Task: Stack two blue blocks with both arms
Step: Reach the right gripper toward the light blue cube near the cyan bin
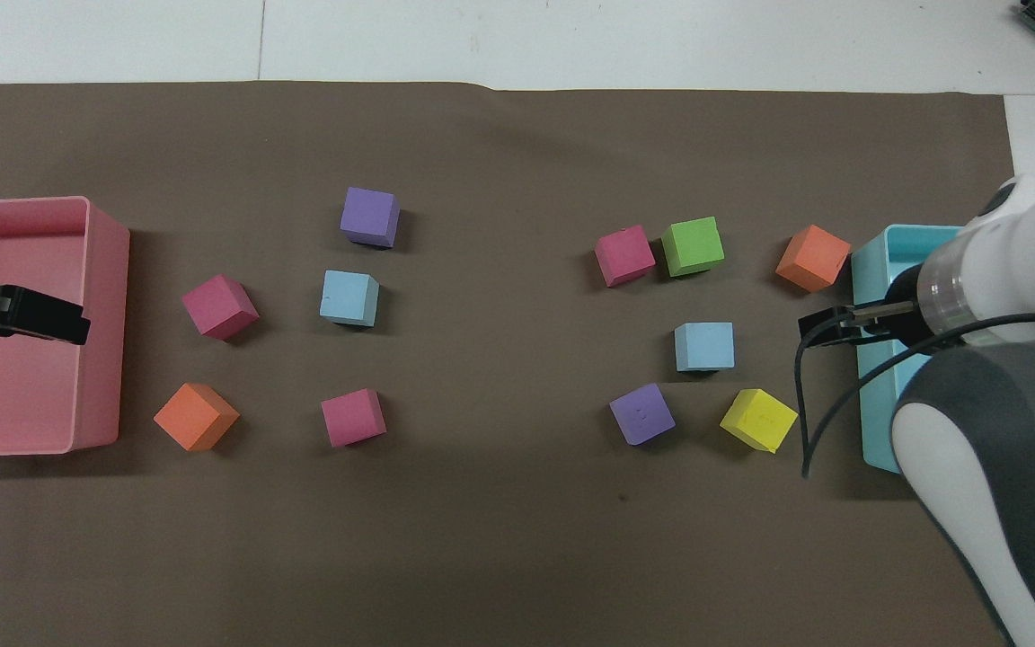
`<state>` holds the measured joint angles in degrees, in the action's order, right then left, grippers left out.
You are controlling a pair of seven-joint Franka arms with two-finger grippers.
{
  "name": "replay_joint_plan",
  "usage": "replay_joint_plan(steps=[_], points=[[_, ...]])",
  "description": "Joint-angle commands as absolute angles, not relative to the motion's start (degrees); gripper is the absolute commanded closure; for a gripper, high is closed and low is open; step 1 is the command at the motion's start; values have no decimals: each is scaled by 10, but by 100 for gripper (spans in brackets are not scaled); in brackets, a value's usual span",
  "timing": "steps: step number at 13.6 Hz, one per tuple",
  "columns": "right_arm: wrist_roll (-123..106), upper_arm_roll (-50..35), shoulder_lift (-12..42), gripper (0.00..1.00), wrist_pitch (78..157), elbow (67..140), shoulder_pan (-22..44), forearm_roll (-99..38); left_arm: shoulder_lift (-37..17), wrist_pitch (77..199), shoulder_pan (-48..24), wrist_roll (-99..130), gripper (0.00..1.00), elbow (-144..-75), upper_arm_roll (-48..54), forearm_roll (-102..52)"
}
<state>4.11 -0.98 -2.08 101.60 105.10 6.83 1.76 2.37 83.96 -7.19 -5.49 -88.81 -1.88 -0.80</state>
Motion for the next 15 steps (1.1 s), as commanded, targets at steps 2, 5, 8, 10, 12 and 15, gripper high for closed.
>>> replay_joint_plan(steps=[2,5,8,10,12,15], points=[[101,-11,23,0,1074,1070,89,-5,30,834,-64,-58,0,-887,-15,-9],[125,-11,49,0,1153,1107,94,-9,30,834,-64,-58,0,-887,-15,-8],[129,-11,69,0,1198,1138,98,-11,30,834,-64,-58,0,-887,-15,-9],[129,-11,76,0,1210,1148,105,-11,30,834,-64,-58,0,-887,-15,-9],[129,-11,85,0,1245,1164,107,-24,30,834,-64,-58,0,-887,-15,-9],[127,-11,89,0,1285,1200,109,-29,30,834,-64,-58,0,-887,-15,-8]])
